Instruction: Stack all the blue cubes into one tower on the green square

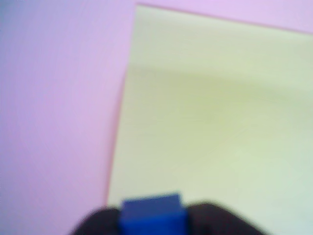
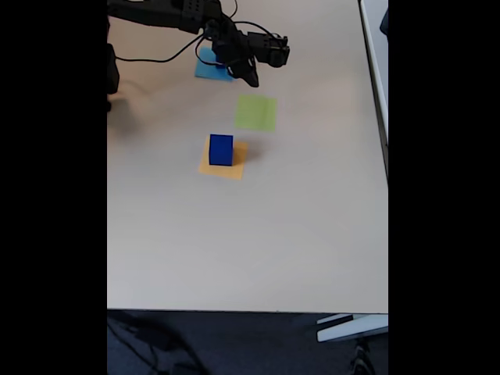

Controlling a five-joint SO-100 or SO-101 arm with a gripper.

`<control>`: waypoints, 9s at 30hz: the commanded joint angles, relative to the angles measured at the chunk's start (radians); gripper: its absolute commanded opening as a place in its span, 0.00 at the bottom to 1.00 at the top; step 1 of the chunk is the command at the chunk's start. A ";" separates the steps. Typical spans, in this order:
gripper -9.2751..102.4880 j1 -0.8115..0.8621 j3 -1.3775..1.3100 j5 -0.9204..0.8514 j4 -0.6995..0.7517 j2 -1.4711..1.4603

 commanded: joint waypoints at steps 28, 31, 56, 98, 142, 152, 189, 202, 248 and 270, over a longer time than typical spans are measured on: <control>0.09 -0.291 0.170 0.387 0.049 0.295; 0.09 -0.296 0.193 0.394 0.037 0.295; 0.09 -0.305 0.213 0.396 0.067 0.290; 0.10 -0.319 0.247 0.420 0.058 0.284; 0.55 -0.130 -0.075 -0.153 0.054 0.423; 0.59 0.083 -0.029 -0.255 0.087 0.301; 0.52 0.330 0.130 -0.508 0.141 0.225; 0.51 0.380 0.040 -0.511 0.272 0.126; 0.50 0.426 0.048 -0.465 0.167 0.049; 0.34 0.437 0.023 -0.448 0.167 -0.029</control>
